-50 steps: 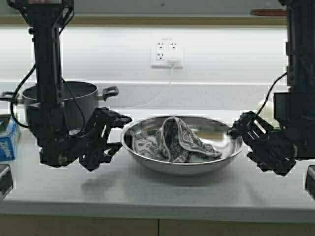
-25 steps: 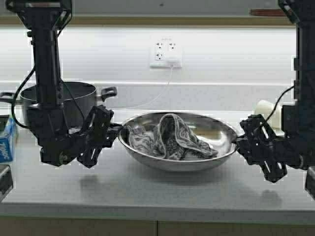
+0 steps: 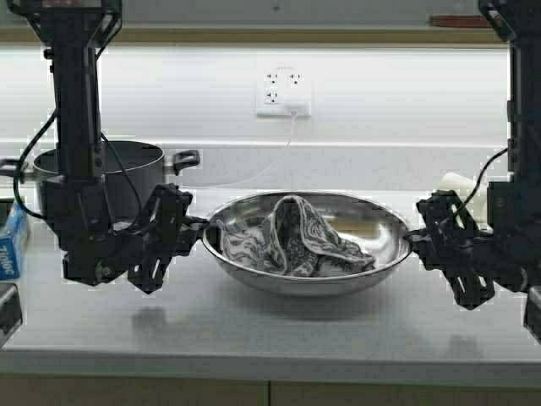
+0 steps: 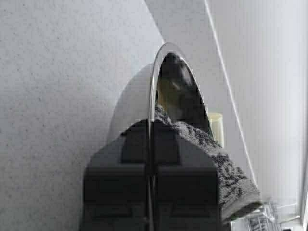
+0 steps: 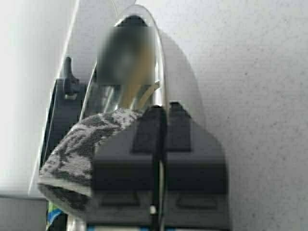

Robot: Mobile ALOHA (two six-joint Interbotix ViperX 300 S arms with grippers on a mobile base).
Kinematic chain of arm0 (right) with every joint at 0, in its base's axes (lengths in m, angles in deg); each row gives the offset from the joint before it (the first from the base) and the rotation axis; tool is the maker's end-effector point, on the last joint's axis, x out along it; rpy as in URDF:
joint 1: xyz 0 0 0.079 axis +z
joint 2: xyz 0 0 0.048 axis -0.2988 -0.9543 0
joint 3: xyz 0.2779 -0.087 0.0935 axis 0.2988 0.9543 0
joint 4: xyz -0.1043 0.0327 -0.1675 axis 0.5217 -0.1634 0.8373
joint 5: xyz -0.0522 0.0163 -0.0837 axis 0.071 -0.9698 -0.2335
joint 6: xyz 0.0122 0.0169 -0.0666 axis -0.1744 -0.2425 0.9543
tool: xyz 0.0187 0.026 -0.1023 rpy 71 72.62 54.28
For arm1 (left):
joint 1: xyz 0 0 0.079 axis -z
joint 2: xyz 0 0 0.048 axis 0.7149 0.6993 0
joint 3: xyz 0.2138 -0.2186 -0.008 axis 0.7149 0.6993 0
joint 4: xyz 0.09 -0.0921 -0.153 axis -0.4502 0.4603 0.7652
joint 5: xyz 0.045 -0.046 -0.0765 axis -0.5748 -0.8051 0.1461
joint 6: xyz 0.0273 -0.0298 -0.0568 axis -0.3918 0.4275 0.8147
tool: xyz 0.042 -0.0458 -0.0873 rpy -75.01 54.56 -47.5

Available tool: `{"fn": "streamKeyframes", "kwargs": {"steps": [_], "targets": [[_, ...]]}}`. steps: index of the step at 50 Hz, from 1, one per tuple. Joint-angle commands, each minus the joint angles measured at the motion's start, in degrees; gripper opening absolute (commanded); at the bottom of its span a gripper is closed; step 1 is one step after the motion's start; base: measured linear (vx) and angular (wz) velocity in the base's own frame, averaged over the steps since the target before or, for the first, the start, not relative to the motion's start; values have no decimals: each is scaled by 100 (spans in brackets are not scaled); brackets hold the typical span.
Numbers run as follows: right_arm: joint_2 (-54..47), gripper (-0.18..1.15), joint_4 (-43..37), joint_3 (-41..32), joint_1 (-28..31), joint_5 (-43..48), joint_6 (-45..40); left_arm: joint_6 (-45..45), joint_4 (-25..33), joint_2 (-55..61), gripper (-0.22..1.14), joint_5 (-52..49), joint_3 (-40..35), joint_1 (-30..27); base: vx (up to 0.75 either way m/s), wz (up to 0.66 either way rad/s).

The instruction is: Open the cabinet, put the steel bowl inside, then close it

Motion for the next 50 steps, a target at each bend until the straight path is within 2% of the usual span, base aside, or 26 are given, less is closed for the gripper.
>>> {"fn": "streamKeyframes", "kwargs": {"steps": [1,15,25,37,50], "targets": [[562,7,211,343,53,167,9,-18,-132,-633,2,26,483,53,0,0],[1767,7,387,1573,105,202,123,-62,-123,-1811,2,229,2065,105,0,0],[2646,7,387,2206,554,202,272,-448,26,-2830,2,457,3182,167,0,0],[3270,7,422,2637,738,202,141,-501,53,-4087,2,352,4025,167,0,0],[4271,7,325,2997,1072,79,18,-501,44,-4992,2,132,4491,167,0,0]]}}
